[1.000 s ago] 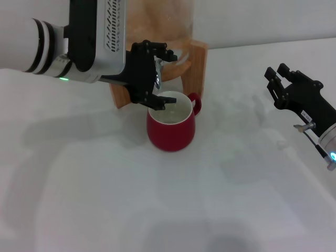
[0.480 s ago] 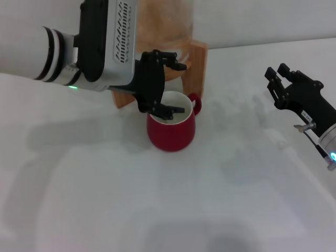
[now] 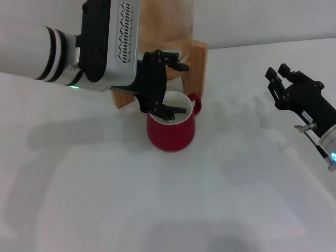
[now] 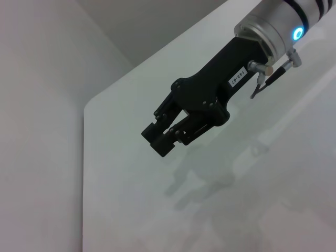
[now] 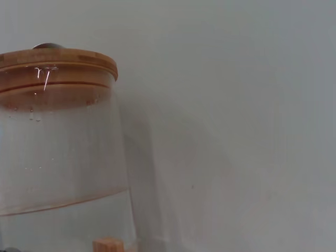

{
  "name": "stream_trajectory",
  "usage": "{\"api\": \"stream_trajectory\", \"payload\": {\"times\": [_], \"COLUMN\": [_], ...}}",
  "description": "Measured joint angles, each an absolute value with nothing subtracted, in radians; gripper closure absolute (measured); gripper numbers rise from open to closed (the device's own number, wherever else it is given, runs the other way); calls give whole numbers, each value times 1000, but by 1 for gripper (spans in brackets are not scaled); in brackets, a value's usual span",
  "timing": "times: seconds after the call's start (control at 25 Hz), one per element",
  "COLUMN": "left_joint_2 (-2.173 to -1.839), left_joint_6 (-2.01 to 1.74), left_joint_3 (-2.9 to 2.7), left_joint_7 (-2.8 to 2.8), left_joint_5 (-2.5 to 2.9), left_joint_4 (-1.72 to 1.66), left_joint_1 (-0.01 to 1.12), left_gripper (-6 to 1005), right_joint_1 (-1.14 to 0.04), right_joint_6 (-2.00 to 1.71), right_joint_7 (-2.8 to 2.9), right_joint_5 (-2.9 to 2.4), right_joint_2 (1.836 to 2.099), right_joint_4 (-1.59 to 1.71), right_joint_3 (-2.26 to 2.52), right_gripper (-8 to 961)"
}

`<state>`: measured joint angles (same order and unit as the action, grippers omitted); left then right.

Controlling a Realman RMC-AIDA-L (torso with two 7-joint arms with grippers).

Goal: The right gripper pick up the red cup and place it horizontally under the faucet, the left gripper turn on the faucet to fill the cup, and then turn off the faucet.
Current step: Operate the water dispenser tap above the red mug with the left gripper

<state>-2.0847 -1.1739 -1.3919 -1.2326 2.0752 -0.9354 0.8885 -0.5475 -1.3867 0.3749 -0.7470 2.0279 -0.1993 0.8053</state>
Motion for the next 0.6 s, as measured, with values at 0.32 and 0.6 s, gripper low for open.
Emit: {"api": "stream_trajectory", "payload": {"times": [0.32, 0.6], "left_joint_2": [-2082, -2082], "left_joint_6": [-1153, -1150], "left_joint_3": [-1388, -1388], "left_joint_7": [-1235, -1236], "left_joint_5": [2090, 2097], "left_joint_4": [-936, -936], "left_joint_1": [886, 887], "left_gripper": [121, 121], "right_joint_1": [-548, -548], "right_joint_6": [-1387, -1383], "right_joint_7": [375, 374], "right_joint_5": [-747, -747], "right_joint_2": [2028, 2028], "right_joint_4": [-199, -198], "right_joint_3": [805, 805], "right_gripper": [659, 659]}}
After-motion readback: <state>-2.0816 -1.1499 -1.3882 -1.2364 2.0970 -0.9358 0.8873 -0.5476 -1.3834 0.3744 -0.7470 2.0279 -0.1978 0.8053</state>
